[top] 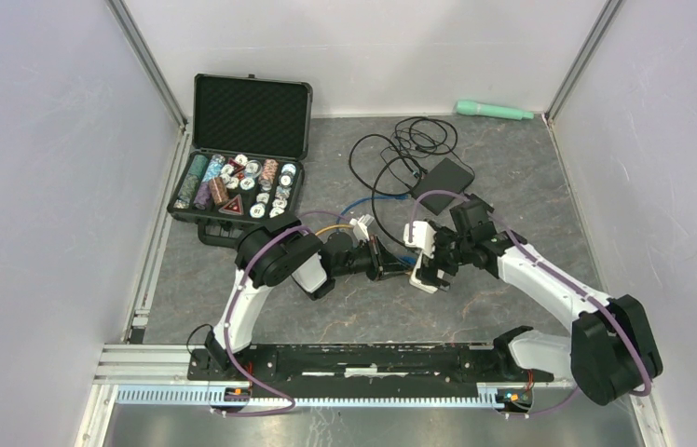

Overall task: Pull the plug from the switch port
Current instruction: Pull the connector from the switch port.

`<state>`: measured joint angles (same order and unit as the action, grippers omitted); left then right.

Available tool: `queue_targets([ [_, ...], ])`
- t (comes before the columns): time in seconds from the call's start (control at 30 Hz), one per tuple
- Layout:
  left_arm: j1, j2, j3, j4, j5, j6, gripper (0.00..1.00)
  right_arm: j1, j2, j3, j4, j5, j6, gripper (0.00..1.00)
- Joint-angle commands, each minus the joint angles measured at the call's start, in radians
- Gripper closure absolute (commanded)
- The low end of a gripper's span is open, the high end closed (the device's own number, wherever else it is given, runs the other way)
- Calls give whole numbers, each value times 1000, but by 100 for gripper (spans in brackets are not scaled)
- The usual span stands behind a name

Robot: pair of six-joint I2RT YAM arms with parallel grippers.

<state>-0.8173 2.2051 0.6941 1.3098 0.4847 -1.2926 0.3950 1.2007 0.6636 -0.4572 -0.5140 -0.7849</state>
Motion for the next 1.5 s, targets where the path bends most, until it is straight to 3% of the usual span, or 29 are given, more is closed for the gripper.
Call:
queue_targets([
  [0.0,1,-44,17,-18,29,73,98,62,16,-1,31,61,-45,2],
  [0.7,1,5,18,-6,34,61,98,170,164,34,41,103,-132,2],
  [1.1,1,5,23,18,41,50,98,196,188,115,-39,133,-180,2],
  [1.47,19,-16,23,10,48,74,98,207,231,110,-86,142,-201,9],
])
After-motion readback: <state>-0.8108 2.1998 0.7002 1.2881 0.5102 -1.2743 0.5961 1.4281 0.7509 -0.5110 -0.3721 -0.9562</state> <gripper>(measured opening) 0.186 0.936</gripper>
